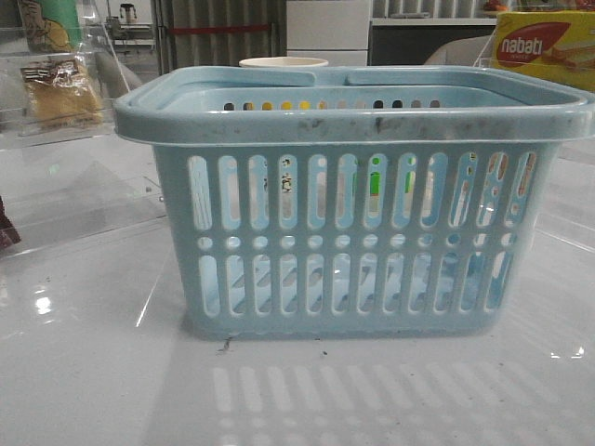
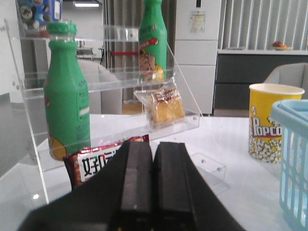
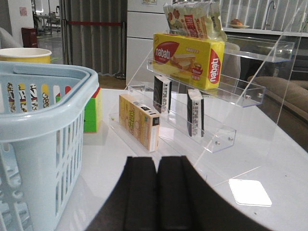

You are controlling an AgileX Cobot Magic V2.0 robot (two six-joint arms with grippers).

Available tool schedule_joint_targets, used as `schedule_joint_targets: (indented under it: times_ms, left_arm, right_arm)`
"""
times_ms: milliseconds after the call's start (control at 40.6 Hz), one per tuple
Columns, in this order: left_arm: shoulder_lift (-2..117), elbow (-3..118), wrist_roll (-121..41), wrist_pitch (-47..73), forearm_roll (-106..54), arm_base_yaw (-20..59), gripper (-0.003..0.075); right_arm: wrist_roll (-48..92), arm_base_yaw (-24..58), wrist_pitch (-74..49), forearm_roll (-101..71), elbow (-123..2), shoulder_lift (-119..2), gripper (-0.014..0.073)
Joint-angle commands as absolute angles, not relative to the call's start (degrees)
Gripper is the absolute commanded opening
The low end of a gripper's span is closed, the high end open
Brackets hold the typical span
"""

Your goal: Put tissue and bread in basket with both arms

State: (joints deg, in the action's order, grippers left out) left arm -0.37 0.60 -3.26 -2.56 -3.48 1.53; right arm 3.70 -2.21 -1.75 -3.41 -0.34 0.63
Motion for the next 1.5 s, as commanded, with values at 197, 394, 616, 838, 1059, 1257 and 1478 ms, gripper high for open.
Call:
schedule_joint_targets:
  times_ms: [197, 394, 616, 838, 1059, 1257, 1478]
  left_arm:
    - [1.9, 20.1, -2.9, 1.4, -3.7, 1.6, 0.0090]
    - [9.5, 32.7, -2.9, 8.5, -3.7, 1.6, 0.0090]
    - [18.0, 39.6, -2.9, 19.5, -3.7, 1.6, 0.0090]
    - [24.2, 39.5, -3.1, 29.3, -3.4, 1.6, 0.0090]
    - [29.7, 39.5, -3.1, 37.0, -0.5, 1.6, 0.0090]
    - [32.8, 39.5, -3.1, 37.1, -0.6, 1.6, 0.0090]
    - [34.1, 39.5, -3.1, 36.7, -0.6, 1.6, 0.0111]
  right_arm:
    - [3.8, -2.5, -7.5, -3.1, -21.6, -3.5, 0.0056]
    - [3.8, -2.5, -16.8, -3.1, -33.6, -12.4, 0.0056]
    - [3.8, -2.5, -26.8, -3.1, -39.9, -21.0, 0.0056]
    - [3.8, -2.5, -34.0, -3.1, -39.7, -26.3, 0.0056]
    - [3.8, -2.5, -37.8, -3.1, -39.7, -30.3, 0.0056]
    - [3.8, -2.5, -38.2, -3.1, -39.7, -32.8, 0.0069]
    - [3.8, -2.5, -38.2, -3.1, -39.7, -35.8, 0.0416]
